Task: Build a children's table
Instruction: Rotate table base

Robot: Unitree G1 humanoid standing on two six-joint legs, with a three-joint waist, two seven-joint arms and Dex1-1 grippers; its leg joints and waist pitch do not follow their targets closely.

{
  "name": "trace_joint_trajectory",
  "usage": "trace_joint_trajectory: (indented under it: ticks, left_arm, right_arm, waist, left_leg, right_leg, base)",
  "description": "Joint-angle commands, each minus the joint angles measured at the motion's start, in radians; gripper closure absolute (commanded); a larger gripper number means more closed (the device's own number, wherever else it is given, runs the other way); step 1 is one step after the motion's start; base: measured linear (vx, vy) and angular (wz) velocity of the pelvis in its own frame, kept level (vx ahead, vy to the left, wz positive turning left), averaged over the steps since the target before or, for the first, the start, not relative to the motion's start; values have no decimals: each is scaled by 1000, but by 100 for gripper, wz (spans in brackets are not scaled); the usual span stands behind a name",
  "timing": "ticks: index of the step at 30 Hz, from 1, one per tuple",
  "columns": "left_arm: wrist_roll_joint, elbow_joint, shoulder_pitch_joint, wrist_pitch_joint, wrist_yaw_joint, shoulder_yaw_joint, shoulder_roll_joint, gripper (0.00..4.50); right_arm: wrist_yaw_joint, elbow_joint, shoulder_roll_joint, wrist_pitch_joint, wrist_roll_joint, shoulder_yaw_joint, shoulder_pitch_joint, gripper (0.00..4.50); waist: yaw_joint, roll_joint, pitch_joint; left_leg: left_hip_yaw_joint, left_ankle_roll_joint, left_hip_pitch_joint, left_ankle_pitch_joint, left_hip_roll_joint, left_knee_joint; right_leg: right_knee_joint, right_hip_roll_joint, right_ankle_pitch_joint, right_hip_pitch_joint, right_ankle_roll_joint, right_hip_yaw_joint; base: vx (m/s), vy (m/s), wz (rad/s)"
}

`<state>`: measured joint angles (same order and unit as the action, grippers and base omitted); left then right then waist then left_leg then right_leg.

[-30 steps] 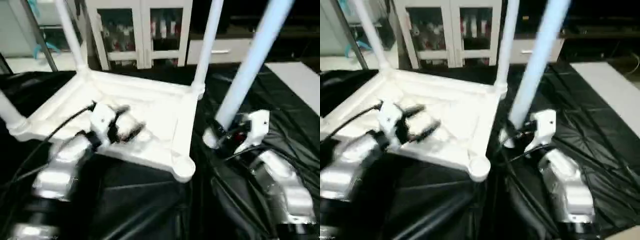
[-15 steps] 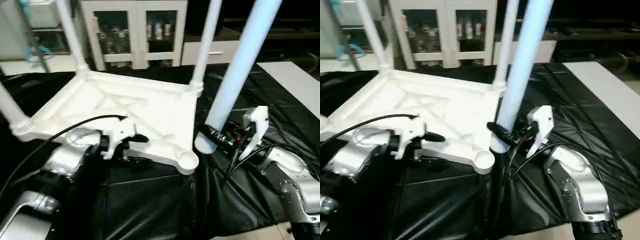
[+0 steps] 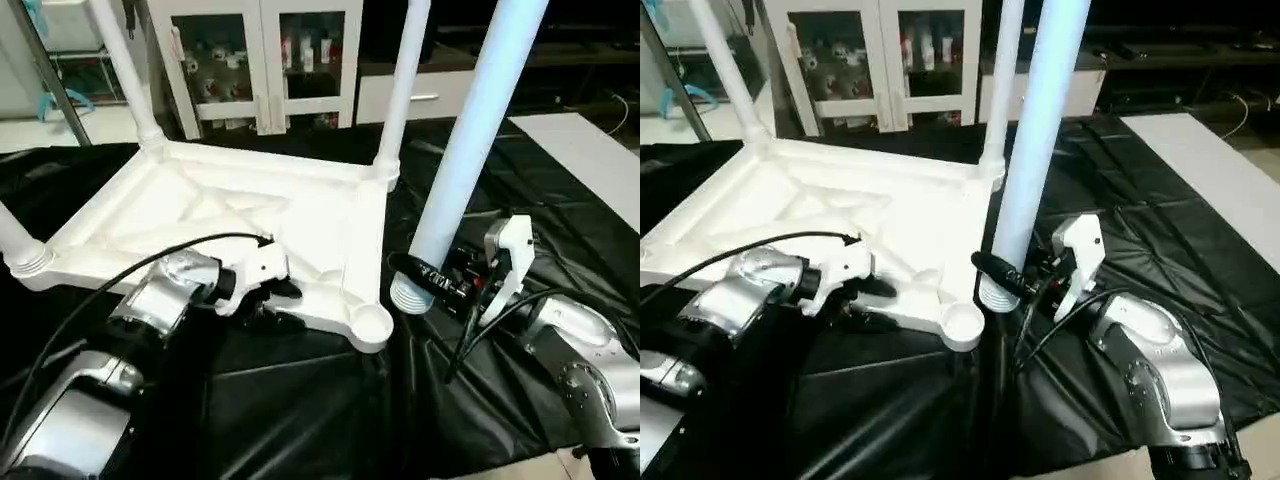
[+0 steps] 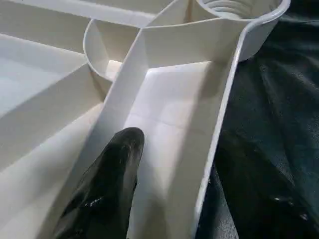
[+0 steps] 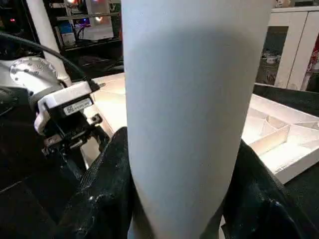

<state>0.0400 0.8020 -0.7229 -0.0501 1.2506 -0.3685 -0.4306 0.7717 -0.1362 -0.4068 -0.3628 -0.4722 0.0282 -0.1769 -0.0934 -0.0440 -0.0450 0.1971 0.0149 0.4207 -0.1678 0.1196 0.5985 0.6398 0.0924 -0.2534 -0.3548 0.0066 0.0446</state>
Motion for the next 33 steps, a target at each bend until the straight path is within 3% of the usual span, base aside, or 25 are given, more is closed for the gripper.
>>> trace_joint_trajectory:
  ticks: [1, 6, 13, 18, 19, 24, 26, 27, 28, 29, 30, 33]
  left_arm:
    - [18, 18, -17, -10, 20, -14, -9, 218]
    - [31, 19, -27, 2, 22, -10, -11, 258]
    - [33, 9, -32, 19, 26, -6, -3, 308]
    - [43, -29, -23, 97, 0, -6, 5, 345]
    - [45, -60, -4, 156, -28, -2, 7, 351]
    - [54, -125, 46, 261, -129, 26, 15, 381]
    - [60, -179, 85, 354, -228, 67, 30, 391]
    - [61, -184, 88, 362, -234, 69, 31, 391]
    - [84, -259, 135, 470, -320, 96, 40, 397]
    - [84, -259, 135, 470, -320, 96, 40, 400]
    - [96, -353, 190, 558, -361, 113, 45, 402]
    - [109, -457, 245, 645, -402, 125, 53, 408]
  right_arm:
    - [8, -21, -13, 3, 3, -4, 5, 262]
    - [13, -19, -13, 4, 4, -4, 3, 262]
    - [15, -9, -13, 12, 12, -10, 0, 262]
    - [10, -4, -8, 15, 15, -8, 1, 262]
    - [-4, -1, 1, 14, 17, -5, 6, 262]
    - [-46, 17, 24, 22, 29, 5, 15, 262]
    - [-114, 54, 55, 31, 52, 22, 5, 262]
    - [-118, 56, 56, 31, 52, 23, 4, 262]
    - [-162, 82, 80, 29, 63, 32, -6, 262]
    - [-162, 82, 80, 29, 63, 32, -6, 262]
    - [-187, 95, 93, 17, 72, 28, -14, 262]
    - [-225, 121, 105, 5, 84, 31, -28, 262]
  waist:
    - [-5, -2, 62]
    - [-5, 0, 59]
    - [-8, -1, 58]
    - [-13, -2, 55]
    - [-14, -9, 54]
    - [-12, -8, 56]
    - [-3, -7, 55]
    - [3, -6, 56]
    - [10, -3, 57]
    - [15, -3, 56]
    - [19, 2, 59]
    - [34, 0, 59]
  left_leg:
    - [-62, -23, -52, -336, 121, -90]
    - [-63, -54, -57, -388, 124, -94]
    - [-62, -46, -54, -362, 124, -95]
    - [-61, -55, -57, -391, 125, -94]
    - [-63, -67, -59, -408, 127, -97]
    - [-65, -72, -55, -404, 123, -98]
    - [-68, -66, -43, -375, 123, -102]
    - [-67, -61, -43, -366, 121, -101]
    - [-66, -49, -42, -346, 120, -97]
    - [-68, -38, -36, -335, 119, -97]
    - [-64, -17, -37, -306, 118, -91]
    - [-60, 43, -33, -225, 115, -84]
  right_leg:
    - [-78, 104, -22, 5, -254, -42]
    - [-81, 105, -85, -1, -246, -46]
    - [-82, 106, -65, -2, -242, -47]
    - [-87, 107, -110, -7, -240, -50]
    - [-87, 107, -126, -8, -236, -50]
    - [-86, 105, -114, -7, -230, -49]
    - [-81, 104, -84, 0, -232, -46]
    - [-80, 100, -68, -1, -234, -44]
    - [-79, 102, -47, 3, -243, -45]
    - [-80, 104, -45, 7, -245, -45]
    - [-82, 104, -32, 9, -247, -45]
    - [-81, 93, 24, 11, -257, -42]
  base:
    - [0, 0, 0]
    - [0, 0, 0]
    - [0, 0, 0]
    - [0, 0, 0]
    - [0, 0, 0]
    - [0, 0, 0]
    - [0, 0, 0]
    - [0, 0, 0]
    - [0, 0, 0]
    - [0, 0, 0]
    - [0, 0, 0]
    - [0, 0, 0]
